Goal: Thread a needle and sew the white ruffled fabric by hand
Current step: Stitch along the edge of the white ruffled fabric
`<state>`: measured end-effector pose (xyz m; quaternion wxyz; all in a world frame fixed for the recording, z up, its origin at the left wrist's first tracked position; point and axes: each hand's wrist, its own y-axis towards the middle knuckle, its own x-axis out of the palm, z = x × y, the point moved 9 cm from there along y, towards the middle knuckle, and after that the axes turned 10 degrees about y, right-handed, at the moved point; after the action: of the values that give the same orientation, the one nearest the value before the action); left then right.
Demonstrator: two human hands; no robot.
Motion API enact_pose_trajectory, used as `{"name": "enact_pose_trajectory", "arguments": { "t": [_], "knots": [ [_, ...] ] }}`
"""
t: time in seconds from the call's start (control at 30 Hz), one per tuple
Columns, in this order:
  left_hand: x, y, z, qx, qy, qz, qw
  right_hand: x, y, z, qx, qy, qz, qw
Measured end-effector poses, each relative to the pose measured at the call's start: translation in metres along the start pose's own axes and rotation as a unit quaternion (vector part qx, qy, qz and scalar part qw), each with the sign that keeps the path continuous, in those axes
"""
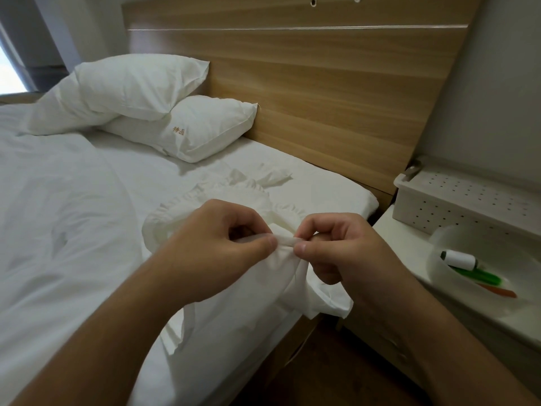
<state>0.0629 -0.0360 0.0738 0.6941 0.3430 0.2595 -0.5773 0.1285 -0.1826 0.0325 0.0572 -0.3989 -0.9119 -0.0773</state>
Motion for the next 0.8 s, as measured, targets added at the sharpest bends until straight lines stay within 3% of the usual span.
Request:
{"name": "enact_pose_trajectory", "arguments": {
  "t": [0.6, 0.8],
  "knots": [
    [0.007, 0.001, -0.006, -0.006, -0.092, -0.051, 0.994, 0.005, 0.002, 0.013, 0.020, 0.142, -0.054, 0.988],
    [0.014, 0.001, -0.009, -0.010, -0.118, -0.069, 0.991, 0.008, 0.002, 0.016, 0.017, 0.141, -0.061, 0.988]
  ]
}}
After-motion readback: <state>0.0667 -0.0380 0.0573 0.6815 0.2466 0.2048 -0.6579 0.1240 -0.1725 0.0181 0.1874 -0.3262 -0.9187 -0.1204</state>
